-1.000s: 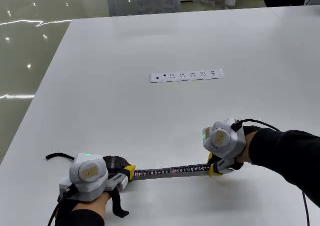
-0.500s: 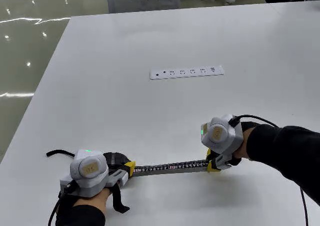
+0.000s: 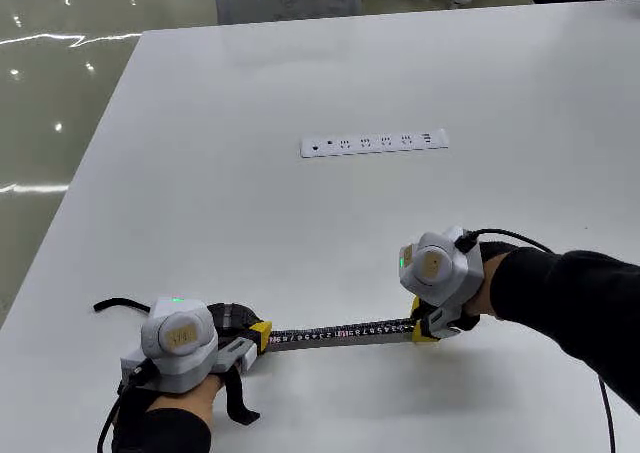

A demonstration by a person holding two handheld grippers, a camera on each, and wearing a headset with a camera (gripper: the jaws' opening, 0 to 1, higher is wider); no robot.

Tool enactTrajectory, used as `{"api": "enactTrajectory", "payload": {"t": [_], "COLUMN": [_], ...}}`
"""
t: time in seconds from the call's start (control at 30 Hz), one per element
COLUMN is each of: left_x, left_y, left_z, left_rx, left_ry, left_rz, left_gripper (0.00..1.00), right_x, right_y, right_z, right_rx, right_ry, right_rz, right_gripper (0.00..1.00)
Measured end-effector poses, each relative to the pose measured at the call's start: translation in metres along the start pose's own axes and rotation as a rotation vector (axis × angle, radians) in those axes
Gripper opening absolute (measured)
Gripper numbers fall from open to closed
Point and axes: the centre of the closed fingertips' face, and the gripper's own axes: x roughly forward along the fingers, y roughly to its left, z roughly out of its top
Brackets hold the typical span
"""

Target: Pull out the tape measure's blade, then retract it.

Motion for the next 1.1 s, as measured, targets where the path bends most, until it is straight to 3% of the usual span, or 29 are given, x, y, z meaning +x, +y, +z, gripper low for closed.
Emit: {"api": "enactTrajectory", "payload": {"t": [1.1], "left_x": [0.0003], "left_y": [0.0001], "left_z": [0.0], "left_rx": [-0.004], "left_ry": [0.003], "left_rz": [-0.003], "left_gripper": [0.58], "right_x": [0.0032], "right_y": [0.0016], "right_z": [0.0087], "right_rx": [-0.002], "right_ry": [0.003], "right_rz": [0.002], "right_gripper": [0.09]}}
